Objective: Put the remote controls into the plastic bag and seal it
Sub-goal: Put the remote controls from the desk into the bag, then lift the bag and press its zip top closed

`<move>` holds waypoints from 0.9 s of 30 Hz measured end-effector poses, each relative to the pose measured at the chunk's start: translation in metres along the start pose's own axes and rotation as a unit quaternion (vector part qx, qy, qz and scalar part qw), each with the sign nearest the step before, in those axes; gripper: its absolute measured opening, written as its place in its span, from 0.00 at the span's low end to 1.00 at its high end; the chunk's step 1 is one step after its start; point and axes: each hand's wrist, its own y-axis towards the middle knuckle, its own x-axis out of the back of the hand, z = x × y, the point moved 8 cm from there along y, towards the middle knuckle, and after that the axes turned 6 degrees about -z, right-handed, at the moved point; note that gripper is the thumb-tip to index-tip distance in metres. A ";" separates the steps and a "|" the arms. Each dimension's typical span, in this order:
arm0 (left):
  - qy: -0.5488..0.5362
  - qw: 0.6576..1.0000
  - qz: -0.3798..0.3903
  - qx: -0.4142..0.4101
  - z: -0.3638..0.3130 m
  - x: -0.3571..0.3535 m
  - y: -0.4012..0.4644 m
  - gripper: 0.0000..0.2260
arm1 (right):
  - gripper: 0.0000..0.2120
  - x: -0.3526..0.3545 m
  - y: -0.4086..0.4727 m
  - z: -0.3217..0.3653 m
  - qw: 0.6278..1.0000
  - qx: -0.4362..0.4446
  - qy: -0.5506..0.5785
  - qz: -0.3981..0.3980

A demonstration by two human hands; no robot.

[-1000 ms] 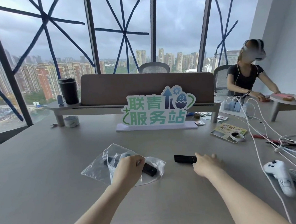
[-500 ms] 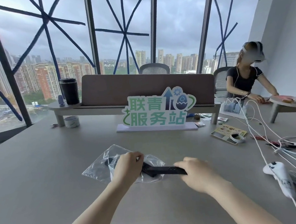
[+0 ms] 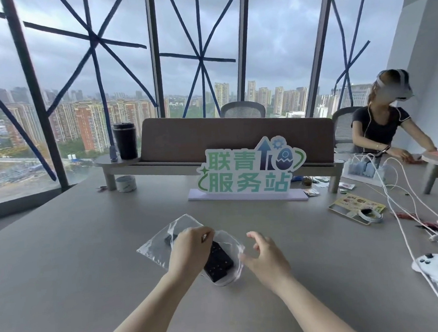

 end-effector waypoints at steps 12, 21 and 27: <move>0.261 0.956 0.135 -0.013 0.039 0.001 -0.030 0.22 | 0.12 0.002 0.013 0.015 0.995 -0.013 0.063 -0.070; -0.165 0.981 -0.022 0.101 -0.007 0.105 0.053 0.06 | 0.13 0.108 0.013 0.089 0.934 0.003 0.313 -0.174; -0.302 0.950 0.003 0.085 -0.053 0.146 0.085 0.03 | 0.12 0.164 0.011 0.127 0.891 0.026 0.403 -0.208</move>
